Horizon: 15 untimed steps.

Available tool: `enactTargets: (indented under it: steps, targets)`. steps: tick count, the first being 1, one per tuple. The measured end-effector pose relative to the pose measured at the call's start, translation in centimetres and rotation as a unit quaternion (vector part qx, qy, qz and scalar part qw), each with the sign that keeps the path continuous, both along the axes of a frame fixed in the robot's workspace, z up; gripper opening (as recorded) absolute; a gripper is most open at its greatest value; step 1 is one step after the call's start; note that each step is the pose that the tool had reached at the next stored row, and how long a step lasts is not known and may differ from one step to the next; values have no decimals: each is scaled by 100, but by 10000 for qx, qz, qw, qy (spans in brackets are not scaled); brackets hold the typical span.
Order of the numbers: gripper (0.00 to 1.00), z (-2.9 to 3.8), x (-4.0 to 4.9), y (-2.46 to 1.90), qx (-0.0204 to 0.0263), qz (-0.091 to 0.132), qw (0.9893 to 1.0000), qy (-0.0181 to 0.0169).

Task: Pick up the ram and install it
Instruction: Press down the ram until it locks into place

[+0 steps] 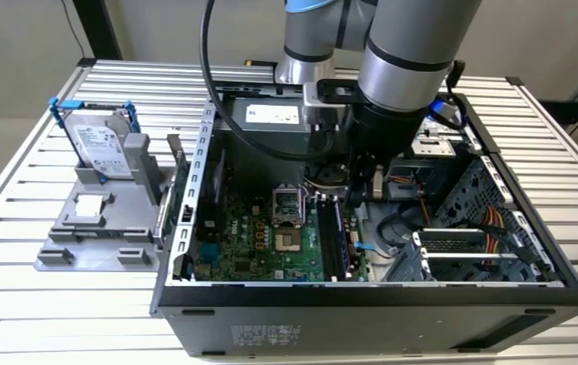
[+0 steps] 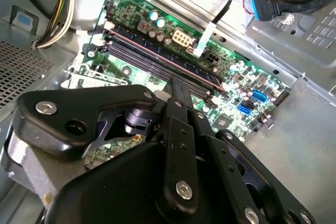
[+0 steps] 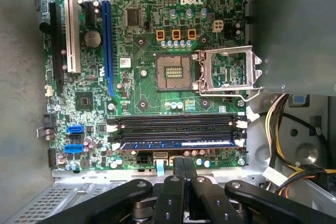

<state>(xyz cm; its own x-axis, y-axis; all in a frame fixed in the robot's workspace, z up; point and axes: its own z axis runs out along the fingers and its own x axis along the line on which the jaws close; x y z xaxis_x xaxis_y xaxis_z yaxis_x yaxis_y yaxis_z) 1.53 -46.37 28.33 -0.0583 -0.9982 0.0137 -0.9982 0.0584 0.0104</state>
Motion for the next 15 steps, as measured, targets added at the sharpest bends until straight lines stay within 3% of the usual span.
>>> enactTargets:
  steps: [8,15]
  targets:
    - [0,75,0,0,0,0,10000,1]
    - [0,81,0,0,0,0,10000,1]
